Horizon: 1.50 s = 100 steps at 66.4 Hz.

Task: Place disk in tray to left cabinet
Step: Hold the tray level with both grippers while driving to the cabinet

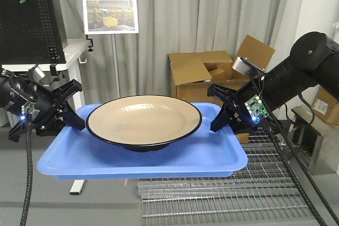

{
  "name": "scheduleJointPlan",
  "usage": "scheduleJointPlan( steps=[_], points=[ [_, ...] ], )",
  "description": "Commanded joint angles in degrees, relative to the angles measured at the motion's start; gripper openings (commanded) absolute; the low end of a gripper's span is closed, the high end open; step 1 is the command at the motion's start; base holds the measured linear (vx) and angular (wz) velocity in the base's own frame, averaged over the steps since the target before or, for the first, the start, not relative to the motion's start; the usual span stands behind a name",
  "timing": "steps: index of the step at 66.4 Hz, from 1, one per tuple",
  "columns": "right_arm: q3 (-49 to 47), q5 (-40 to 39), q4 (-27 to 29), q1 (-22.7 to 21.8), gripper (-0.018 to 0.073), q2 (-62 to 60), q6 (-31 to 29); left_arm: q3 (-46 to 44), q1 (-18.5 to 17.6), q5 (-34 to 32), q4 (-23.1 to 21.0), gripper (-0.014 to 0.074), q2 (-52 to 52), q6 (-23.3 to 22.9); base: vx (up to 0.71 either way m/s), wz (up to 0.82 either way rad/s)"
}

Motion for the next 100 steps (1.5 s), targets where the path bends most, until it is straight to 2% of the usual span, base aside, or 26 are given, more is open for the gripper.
scheduleJointPlan(
  steps=[1, 52, 100],
  points=[
    [-1.96, 0.07, 10.54, 1.68, -0.0005, -4.06, -0.68, -2.16, -1.5, 0.69, -11.53, 0.0, -3.84, -0.85, 0.5, -0.03],
    [-1.96, 0.07, 10.49, 1.68, -0.0005, -4.06, -0.68, -2.16, -1.5, 0.62, -11.53, 0.0, -3.84, -0.85, 0.41, -0.09],
    [-1.96, 0.07, 10.49, 1.68, -0.0005, -4.06, -0.68, -2.16, -1.5, 0.65, -11.53, 0.0, -3.84, -0.85, 0.21, -0.6]
  ],
)
